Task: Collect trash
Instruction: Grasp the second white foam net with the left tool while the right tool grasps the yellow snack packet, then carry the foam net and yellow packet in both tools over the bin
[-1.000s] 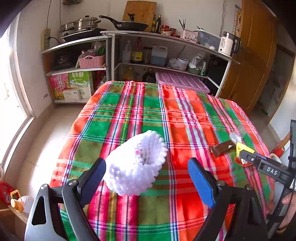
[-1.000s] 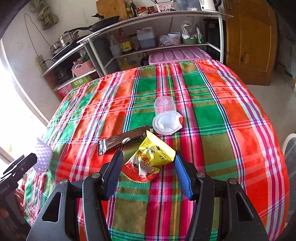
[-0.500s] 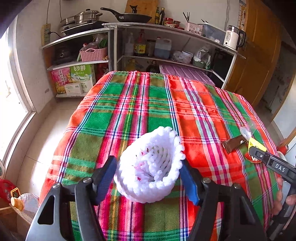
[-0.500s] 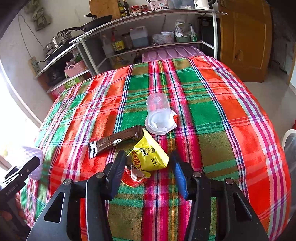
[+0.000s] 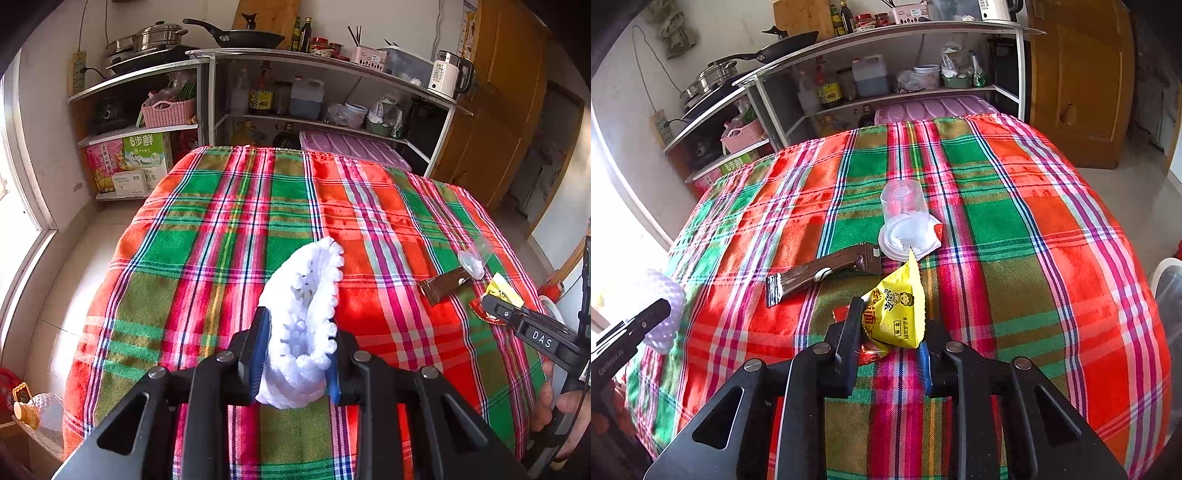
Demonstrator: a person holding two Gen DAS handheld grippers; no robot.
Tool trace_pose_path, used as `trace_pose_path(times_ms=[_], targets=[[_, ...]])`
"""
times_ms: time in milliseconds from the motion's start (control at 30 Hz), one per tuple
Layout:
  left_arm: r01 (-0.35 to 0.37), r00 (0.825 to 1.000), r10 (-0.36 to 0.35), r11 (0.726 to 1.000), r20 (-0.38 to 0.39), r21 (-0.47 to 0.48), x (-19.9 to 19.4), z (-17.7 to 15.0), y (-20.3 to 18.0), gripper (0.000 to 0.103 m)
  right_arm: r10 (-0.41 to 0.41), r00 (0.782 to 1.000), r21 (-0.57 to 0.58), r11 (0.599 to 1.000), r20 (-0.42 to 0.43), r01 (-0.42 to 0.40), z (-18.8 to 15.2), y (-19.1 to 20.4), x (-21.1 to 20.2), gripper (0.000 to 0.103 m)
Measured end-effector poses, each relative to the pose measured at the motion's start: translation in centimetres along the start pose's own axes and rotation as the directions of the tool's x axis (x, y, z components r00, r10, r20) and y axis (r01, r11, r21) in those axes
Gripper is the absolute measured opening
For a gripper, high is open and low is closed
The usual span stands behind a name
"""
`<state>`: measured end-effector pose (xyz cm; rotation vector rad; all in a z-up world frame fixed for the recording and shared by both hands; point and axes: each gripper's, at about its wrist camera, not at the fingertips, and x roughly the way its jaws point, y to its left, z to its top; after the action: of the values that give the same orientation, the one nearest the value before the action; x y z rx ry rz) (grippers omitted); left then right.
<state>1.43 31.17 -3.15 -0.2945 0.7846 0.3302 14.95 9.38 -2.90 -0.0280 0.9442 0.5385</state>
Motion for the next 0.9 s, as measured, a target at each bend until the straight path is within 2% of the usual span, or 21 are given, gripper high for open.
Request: trace_pose_path(times_ms=[300, 600, 900], targets=[[0.073, 0.997, -0.074, 0.996, 0.003, 0.041, -1.0, -0.1, -3.2, 0.028, 0.038, 0.998, 0.015, 0.999, 0.053, -0.039, -0.3, -0.7, -2.7, 0.025], [0.135, 0.991, -0.135, 0.983, -0.002, 0.128, -1.8, -0.3, -8.4, 0.028, 0.008, 0.996, 0.008, 1.000, 0.091, -0.009, -1.2, -2.6, -5.7, 0.025], [0.198, 0.980, -0.199, 0.958, -0.017, 0.206, -2.4, -0.6, -13.7, 0.028, -0.032, 0.989, 0.057, 0.998, 0.148, 0.024, -2.3, -6.3, -9.6, 0.025]])
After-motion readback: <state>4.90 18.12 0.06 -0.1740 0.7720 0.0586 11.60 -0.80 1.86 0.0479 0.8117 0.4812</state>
